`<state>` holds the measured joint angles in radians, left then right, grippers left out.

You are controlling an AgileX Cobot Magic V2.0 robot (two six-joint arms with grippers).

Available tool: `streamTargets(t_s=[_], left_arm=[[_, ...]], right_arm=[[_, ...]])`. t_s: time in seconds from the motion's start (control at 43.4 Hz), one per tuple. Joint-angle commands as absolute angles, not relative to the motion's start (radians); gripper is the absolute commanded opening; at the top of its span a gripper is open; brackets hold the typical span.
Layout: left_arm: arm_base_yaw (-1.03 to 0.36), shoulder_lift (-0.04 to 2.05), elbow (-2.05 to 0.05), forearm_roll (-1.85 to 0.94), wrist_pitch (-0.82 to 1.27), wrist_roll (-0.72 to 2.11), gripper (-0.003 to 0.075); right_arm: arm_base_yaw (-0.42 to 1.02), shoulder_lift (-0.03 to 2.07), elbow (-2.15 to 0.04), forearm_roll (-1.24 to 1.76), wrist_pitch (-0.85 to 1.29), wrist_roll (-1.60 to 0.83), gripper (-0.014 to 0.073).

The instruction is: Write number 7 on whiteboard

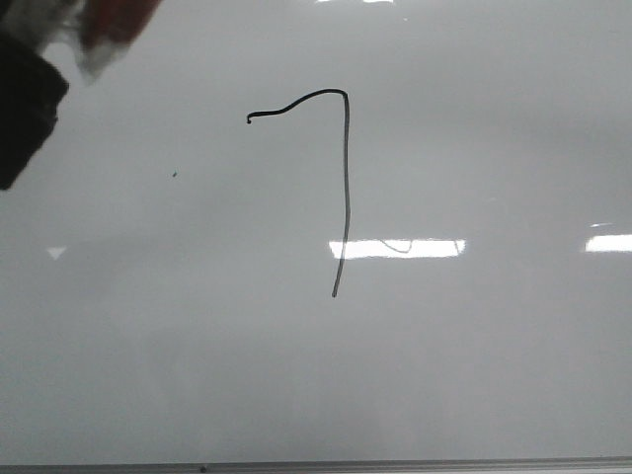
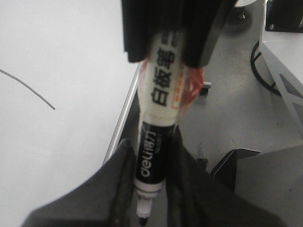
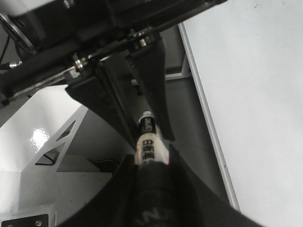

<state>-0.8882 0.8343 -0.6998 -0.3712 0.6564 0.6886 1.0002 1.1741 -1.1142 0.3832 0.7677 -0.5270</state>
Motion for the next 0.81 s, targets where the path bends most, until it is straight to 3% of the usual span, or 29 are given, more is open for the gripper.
streamTargets(t_s=[0.0,0.369,0.599,0.783], left_arm=[[-0.893,0.83,-0.732,-0.401,0.599,0.68,0.0039],[-0.893,0.833,-0.73,-0.401,0.601,0.666,0.0039],[-0.795,0.858,-0.717,-0.315,0.608,0.464,0.0039],[-0.549,0.89,-0.717,-0.199,0.605,0.326,0.0039]], right_arm=[[0.999,1.171,-1.152,0.396,0.733,-0.54,-0.0004],[0.994,1.169,-1.152,0.392,0.699,-0.539,0.0486],[0.884,1.053,-1.135,0.309,0.672,-0.423,0.0496],[0.695,0.881,-1.009,0.231,0.661,-0.296,0.0496]])
